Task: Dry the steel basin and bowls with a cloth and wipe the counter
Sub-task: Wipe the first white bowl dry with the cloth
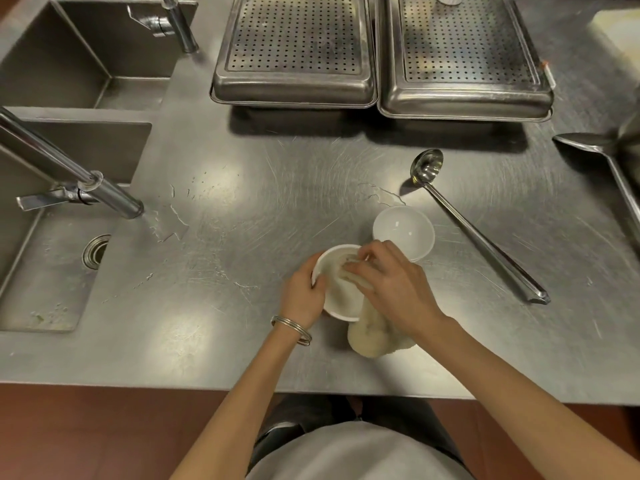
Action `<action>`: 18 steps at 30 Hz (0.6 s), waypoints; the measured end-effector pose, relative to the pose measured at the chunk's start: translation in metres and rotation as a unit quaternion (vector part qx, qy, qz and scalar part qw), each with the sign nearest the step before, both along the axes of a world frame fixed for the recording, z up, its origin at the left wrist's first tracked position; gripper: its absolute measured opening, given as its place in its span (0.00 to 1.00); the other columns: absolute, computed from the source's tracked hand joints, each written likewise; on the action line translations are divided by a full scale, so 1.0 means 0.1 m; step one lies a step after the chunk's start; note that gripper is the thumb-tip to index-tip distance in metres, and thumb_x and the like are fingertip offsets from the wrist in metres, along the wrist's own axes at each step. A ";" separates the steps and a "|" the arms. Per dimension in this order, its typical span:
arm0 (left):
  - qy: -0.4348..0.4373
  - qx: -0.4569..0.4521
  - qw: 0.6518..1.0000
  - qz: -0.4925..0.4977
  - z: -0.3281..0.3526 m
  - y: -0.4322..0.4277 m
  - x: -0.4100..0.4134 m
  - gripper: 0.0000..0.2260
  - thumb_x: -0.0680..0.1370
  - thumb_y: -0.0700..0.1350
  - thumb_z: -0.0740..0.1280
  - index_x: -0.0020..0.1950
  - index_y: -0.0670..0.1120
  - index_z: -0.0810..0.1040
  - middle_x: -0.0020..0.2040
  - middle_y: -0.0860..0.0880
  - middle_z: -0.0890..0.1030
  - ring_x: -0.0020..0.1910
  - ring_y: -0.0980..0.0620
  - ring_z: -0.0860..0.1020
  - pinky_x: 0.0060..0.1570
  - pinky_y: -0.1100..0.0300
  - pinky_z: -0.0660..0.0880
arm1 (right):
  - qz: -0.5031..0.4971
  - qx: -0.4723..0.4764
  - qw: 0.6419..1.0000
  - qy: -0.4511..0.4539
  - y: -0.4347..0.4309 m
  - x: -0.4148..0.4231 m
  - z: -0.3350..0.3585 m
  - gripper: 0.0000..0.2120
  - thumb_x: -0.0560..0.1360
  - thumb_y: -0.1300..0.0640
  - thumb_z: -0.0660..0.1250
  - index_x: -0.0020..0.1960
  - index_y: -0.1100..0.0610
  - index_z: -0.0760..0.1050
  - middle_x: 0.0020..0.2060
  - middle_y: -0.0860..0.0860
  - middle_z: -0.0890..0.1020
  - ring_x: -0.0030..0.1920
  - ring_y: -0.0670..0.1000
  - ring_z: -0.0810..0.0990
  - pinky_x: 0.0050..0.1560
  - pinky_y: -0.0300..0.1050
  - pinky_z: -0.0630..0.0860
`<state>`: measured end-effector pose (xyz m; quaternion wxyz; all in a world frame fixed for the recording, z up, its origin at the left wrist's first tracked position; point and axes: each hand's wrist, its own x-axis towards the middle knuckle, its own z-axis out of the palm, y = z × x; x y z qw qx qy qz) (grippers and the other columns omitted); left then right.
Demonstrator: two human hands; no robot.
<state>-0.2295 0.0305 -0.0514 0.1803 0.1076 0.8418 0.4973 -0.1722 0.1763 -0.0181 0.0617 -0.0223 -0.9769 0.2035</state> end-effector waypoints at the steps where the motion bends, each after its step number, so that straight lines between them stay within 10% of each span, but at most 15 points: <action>1: 0.007 -0.002 1.000 -0.024 0.03 0.01 -0.02 0.18 0.76 0.38 0.59 0.65 0.47 0.73 0.53 0.49 0.80 0.53 0.47 0.78 0.50 0.59 0.73 | 0.018 0.002 1.000 -0.021 -0.03 -0.01 -0.02 0.10 0.73 0.46 0.61 0.49 0.47 0.77 0.46 0.44 0.74 0.46 0.42 0.69 0.39 0.34 0.67; 6: 0.078 -0.061 0.992 -0.074 0.05 0.12 -0.05 0.22 0.74 0.36 0.59 0.67 0.49 0.71 0.52 0.44 0.82 0.48 0.44 0.79 0.46 0.58 0.72 | 0.089 0.137 0.983 -0.080 -0.03 -0.07 -0.21 0.18 0.57 0.57 0.81 0.45 0.50 0.81 0.42 0.48 0.79 0.42 0.51 0.78 0.24 0.39 0.73; 12: 0.063 -0.062 0.995 -0.045 -0.08 0.14 0.07 0.28 0.71 0.29 0.59 0.67 0.51 0.71 0.54 0.44 0.81 0.51 0.44 0.78 0.50 0.57 0.74 | 0.088 0.099 0.956 -0.263 0.17 0.02 -0.08 0.11 0.75 0.51 0.64 0.57 0.46 0.78 0.56 0.46 0.79 0.56 0.53 0.76 0.48 0.43 0.71; 18: 0.021 -0.051 0.997 -0.046 -0.15 0.10 0.13 0.27 0.71 0.29 0.60 0.67 0.49 0.72 0.56 0.45 0.81 0.51 0.45 0.78 0.43 0.67 0.68 | -0.039 0.078 0.996 -0.027 0.18 0.12 -0.18 0.12 0.64 0.62 0.77 0.46 0.52 0.83 0.42 0.51 0.81 0.39 0.55 0.79 0.30 0.42 0.74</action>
